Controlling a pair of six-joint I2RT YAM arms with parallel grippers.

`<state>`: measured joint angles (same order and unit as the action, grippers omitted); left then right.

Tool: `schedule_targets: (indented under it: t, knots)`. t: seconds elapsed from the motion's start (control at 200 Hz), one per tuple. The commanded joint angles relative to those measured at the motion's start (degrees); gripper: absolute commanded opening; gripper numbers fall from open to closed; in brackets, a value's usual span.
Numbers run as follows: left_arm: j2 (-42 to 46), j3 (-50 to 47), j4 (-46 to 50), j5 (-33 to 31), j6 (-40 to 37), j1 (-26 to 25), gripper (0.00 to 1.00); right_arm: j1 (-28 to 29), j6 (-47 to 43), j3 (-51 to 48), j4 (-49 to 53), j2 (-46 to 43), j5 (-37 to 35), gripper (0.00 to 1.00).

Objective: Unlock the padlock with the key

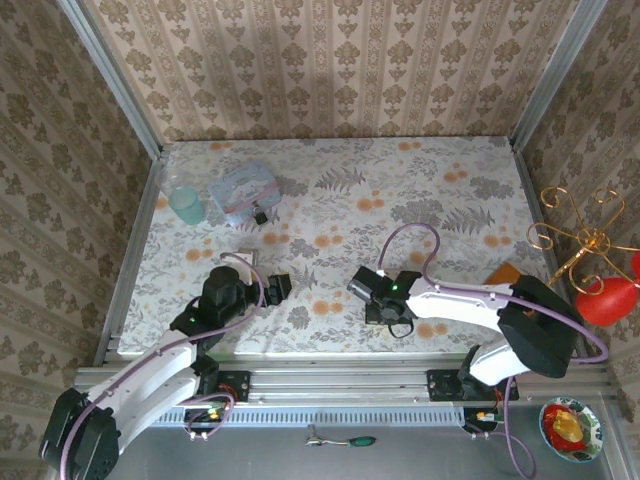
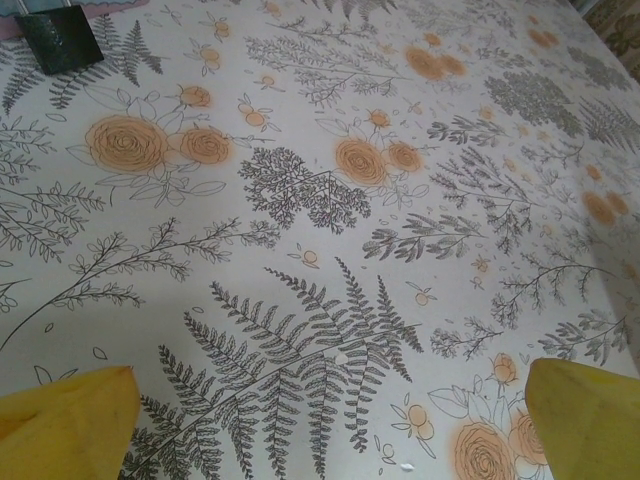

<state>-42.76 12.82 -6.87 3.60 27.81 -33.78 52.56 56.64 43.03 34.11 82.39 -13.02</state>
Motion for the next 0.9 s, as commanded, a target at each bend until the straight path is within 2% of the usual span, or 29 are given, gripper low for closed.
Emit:
schedule_targets:
  t: [0.0,0.17,0.34,0.47,0.685,0.82,0.89]
  knots:
    - [-0.6,0.2,-1.2,-0.5,-0.3,-0.3,1.0,0.4,-2.2,-0.8,0.3,-5.5,-3.7,0.03]
    - [-1.4,0.1,-2.0,-0.8,3.8,-0.4,1.0,0.4,-6.6,-1.6,-3.1,-10.6,-4.2,0.02]
    - [-3.7,-0.1,-8.6,4.5,6.4,-1.3,0.96,0.4,-10.7,-0.7,-7.4,-12.9,-3.3,0.0]
    - [-5.7,0.8,-13.1,5.9,0.0,-5.1,0.94,0.4,-12.9,2.6,-7.2,-14.6,-2.7,0.0]
    - [-9.8,0.5,-29.7,11.8,-12.2,-10.6,0.88,0.6,-15.9,8.9,-7.5,-17.2,0.6,0.0]
    - [-14.3,0.6,-38.8,12.8,-23.6,-15.3,0.86,1.0,-17.3,11.6,-9.5,-17.1,3.0,0.0]
    - [-16.3,1.6,-40.7,14.6,-29.4,-16.5,0.8,1.1,-17.9,12.4,-10.9,-16.9,4.4,0.0]
